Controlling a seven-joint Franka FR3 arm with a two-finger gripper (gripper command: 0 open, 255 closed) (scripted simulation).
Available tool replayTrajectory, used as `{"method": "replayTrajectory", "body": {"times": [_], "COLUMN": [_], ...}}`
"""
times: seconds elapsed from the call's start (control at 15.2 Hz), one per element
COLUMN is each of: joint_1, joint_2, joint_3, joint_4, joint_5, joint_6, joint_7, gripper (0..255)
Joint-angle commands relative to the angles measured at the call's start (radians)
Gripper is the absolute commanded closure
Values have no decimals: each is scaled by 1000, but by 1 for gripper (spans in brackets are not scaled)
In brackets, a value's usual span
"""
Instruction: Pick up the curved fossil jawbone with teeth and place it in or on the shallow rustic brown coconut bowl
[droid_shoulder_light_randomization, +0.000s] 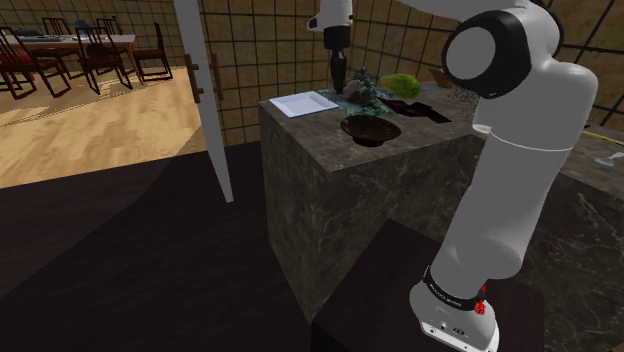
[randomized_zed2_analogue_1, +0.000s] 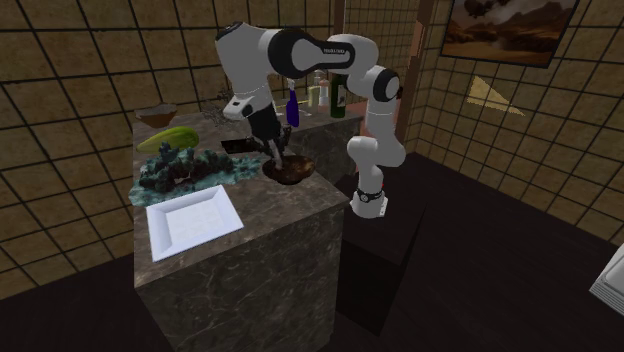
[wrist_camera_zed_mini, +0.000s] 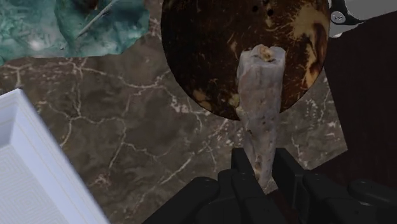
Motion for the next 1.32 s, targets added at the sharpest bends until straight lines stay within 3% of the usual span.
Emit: {"method": "replayTrajectory", "body": {"times": [0.0,0.4,1.25], "joint_1": [5,-11,-17], "joint_2": [-76,-305,-348], "joint_3": [-1,-2,-2], "joint_4": [-82,-303,-521], "joint_5": [-33,-135,-150], "joint_6": [13,27,205], "joint_7": [-2,-17,-4], "gripper": [255,255,255]}}
